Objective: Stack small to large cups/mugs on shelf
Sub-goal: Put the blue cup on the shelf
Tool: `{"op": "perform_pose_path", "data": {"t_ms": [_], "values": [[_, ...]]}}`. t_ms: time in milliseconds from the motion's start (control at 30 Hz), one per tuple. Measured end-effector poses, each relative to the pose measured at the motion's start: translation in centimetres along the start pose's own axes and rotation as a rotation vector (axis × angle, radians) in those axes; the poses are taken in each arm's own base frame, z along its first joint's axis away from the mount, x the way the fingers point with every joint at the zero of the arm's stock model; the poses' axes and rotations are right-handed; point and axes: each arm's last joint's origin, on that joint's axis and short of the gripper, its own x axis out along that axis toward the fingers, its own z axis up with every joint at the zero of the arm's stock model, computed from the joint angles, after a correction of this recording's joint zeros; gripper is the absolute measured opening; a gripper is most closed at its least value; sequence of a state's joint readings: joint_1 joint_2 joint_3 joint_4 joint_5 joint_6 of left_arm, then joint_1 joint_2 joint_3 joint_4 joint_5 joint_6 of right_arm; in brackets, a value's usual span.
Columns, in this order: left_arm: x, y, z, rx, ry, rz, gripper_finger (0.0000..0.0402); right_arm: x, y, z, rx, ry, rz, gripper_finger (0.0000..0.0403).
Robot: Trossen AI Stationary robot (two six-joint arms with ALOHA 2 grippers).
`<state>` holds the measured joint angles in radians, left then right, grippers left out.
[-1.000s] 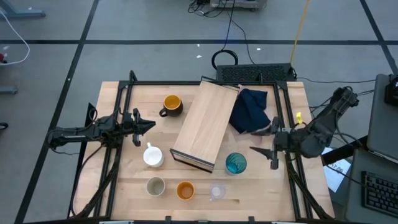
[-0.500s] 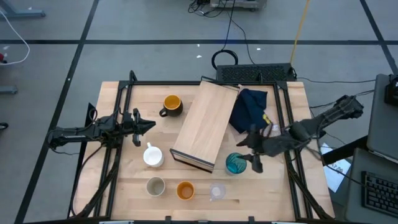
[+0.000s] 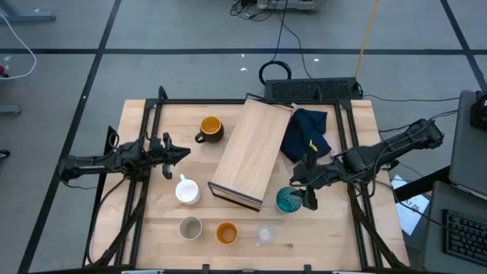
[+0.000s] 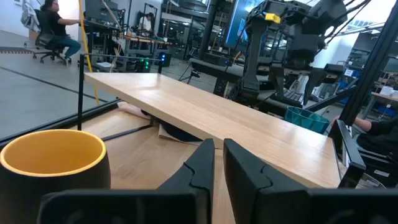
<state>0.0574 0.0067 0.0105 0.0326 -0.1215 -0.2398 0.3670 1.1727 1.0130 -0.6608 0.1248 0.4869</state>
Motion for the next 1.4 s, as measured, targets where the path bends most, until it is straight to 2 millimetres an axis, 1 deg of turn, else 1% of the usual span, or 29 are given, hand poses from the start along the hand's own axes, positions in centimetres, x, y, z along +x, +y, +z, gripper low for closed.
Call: {"op": "perform_pose_path", "data": {"t_ms": [467, 633, 733, 833, 933, 1300, 1333, 1400], "values": [[0.0, 0.0, 0.0, 0.0, 0.002, 0.001, 0.0037, 3.3, 0.3, -0.5, -0.015, 0.131, -0.041, 0.0224], [0.0, 0.0, 0.0, 0.0, 0.002, 0.0, 0.0037, 3.7, 0.2, -0.6, -0.019, 0.157, -0.054, 0.0223], [0.0, 0.0, 0.0, 0.0, 0.002, 0.001, 0.0037, 3.7, 0.3, -0.6, -0.018, 0.151, -0.053, 0.0211], [0.0, 0.0, 0.0, 0.0, 0.002, 0.001, 0.0037, 3.7, 0.3, -0.6, -0.016, 0.149, -0.052, 0.0191], [0.0, 0.0, 0.0, 0.0, 0.002, 0.001, 0.0037, 3.7, 0.3, -0.6, -0.014, 0.148, -0.052, 0.0162], [0.0, 0.0, 0.0, 0.0, 0.003, 0.001, 0.0037, 3.7, 0.3, -0.5, -0.014, 0.141, -0.051, 0.0023], [0.0, 0.0, 0.0, 0.0, 0.003, 0.001, 0.0037, 3.7, 0.3, -0.5, -0.014, 0.142, -0.051, 0.0014], [0.0, 0.0, 0.0, 0.0, 0.002, 0.001, 0.0037, 3.7, 0.3, -0.5, -0.009, 0.136, -0.049, 0.001]]}}
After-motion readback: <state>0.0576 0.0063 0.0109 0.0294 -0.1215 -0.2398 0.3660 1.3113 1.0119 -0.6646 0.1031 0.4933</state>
